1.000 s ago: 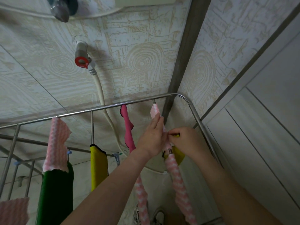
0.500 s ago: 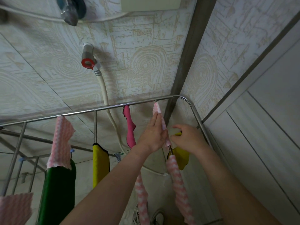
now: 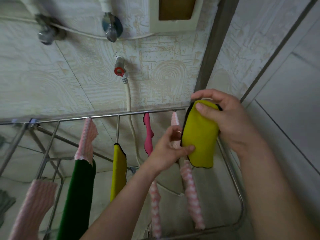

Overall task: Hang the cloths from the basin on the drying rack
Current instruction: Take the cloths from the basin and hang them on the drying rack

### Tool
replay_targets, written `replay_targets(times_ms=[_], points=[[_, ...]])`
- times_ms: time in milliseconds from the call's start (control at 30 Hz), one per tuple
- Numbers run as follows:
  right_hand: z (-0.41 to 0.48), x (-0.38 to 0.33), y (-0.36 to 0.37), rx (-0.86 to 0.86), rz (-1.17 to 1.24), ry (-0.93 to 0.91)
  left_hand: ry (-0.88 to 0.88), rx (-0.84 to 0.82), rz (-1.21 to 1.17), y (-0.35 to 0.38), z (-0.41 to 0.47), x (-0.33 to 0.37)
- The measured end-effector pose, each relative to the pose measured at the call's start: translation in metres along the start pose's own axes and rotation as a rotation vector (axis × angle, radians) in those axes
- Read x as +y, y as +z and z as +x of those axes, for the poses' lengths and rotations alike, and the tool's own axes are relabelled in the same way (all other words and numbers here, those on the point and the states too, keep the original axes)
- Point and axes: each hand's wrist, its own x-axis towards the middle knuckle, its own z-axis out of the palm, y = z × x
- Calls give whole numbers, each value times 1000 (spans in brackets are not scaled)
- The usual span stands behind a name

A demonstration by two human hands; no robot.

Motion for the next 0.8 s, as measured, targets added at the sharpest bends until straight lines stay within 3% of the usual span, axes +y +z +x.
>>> replay_targets(times_ms=[100,200,267,333,433,533,600,700,800], points=[[-2,-7,12,-43,331,83,-11,13,-97,-21,-20,15],[1,-4,27,-19,379,193,19,89,-141,-51,-47,27],[2,1,40,-48,286,211,22,158,-201,-74,-65,39],[0,2,55,-182,188,197,58,253,-263,-101,-82,53],[-1,-6,78,-375,-224,121,132,329,-186,-138,-102,73],[2,-13,115,-310,-662,-64,189,325,-115,-171,-120,88],[2,-14,136,-223,-765,-149,165,327,-71,-188,-130,96],[4,-17,178,-195,-538,-108,141,388,-48,-240,-156,100],[3,-28,219,-314,67,128,143,458,-86,-292,-177,98]])
